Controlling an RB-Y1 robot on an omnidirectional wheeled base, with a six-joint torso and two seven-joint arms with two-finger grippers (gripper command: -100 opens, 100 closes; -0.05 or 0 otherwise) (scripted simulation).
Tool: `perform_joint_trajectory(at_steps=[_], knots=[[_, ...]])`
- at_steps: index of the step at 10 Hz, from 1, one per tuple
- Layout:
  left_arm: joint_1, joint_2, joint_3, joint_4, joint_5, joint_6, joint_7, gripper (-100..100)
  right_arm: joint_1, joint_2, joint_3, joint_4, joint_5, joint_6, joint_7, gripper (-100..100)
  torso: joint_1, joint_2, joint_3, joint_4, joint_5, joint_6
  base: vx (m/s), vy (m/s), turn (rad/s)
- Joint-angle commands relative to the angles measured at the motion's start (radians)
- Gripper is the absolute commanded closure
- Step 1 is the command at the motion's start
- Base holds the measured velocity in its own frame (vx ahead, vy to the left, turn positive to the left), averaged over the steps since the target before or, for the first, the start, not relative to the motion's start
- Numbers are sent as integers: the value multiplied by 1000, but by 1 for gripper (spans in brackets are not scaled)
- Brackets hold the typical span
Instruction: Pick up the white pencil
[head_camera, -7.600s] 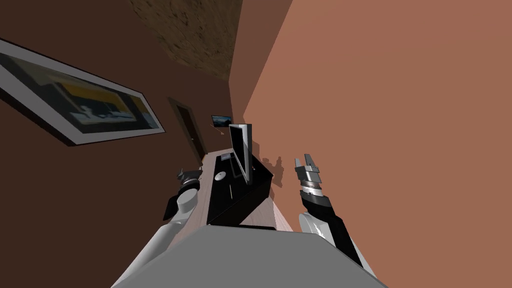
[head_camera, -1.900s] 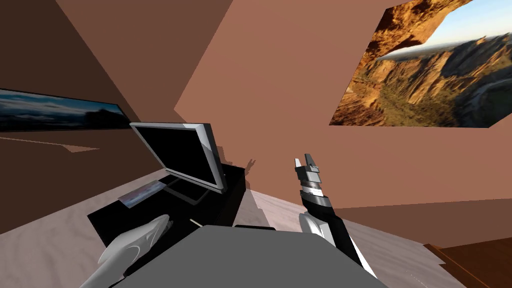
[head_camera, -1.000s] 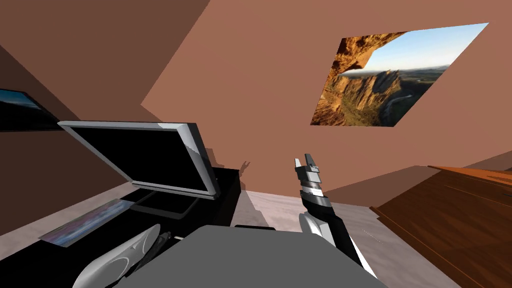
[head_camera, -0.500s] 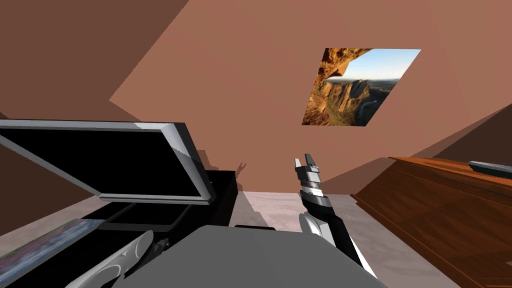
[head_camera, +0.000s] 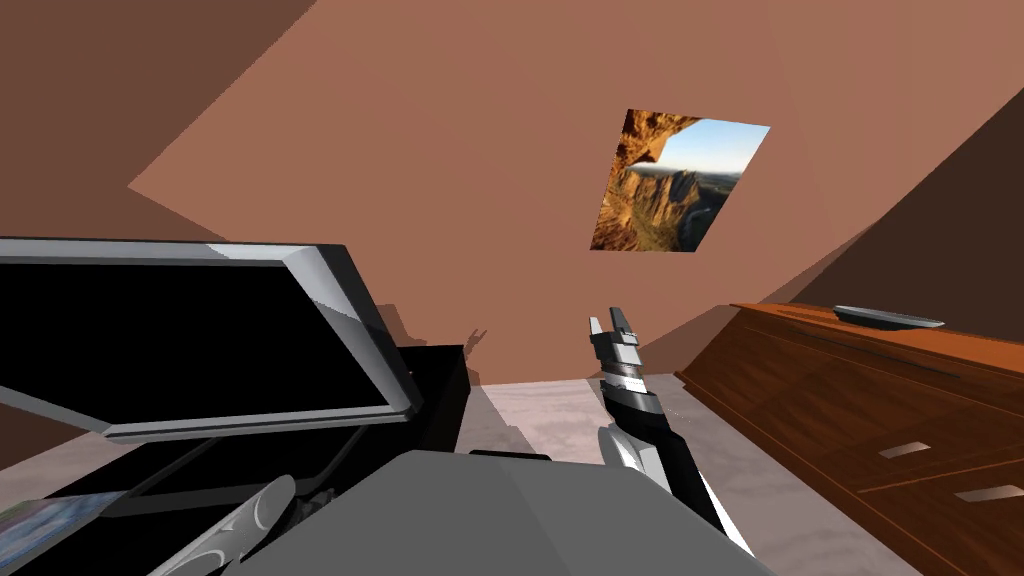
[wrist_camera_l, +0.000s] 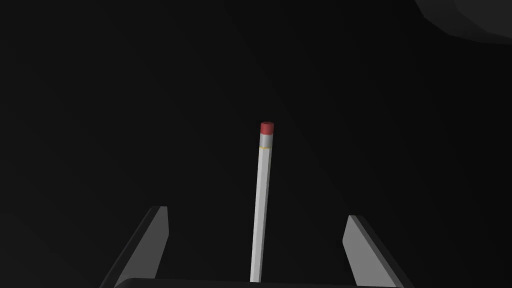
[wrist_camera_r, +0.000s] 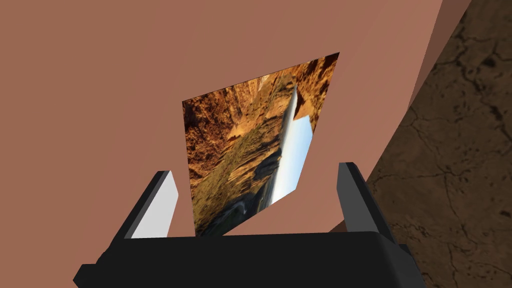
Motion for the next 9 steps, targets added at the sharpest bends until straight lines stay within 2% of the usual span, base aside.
perform_joint_trajectory(at_steps=[1,3,5,6,7,8,9], knots=[[-15,7,1,50,10,18,-18,-100,0,0,0,0,0,0,0,0,0,0,0,0,0,0,1,5,2],[-11,3,7,101,63,12,-41,-100,0,0,0,0,0,0,0,0,0,0,0,0,0,0,2,7,-183],[-11,3,7,101,63,12,-41,-100,0,0,0,0,0,0,0,0,0,0,0,0,0,0,2,10,-35],[-18,6,9,118,65,22,-54,-100,0,0,0,0,0,0,0,0,0,0,0,0,0,-1,0,0,0],[-16,5,8,113,64,18,-49,0,0,0,0,0,0,0,0,0,-1,0,0,0,0,0,0,0,0],[-23,-25,9,115,41,47,-39,-100,0,0,0,0,0,0,0,0,-1,0,0,0,0,0,-6,37,31],[-25,-33,9,115,36,53,-36,-100,0,0,0,0,0,0,0,0,1,0,0,0,0,-1,-8,66,25]])
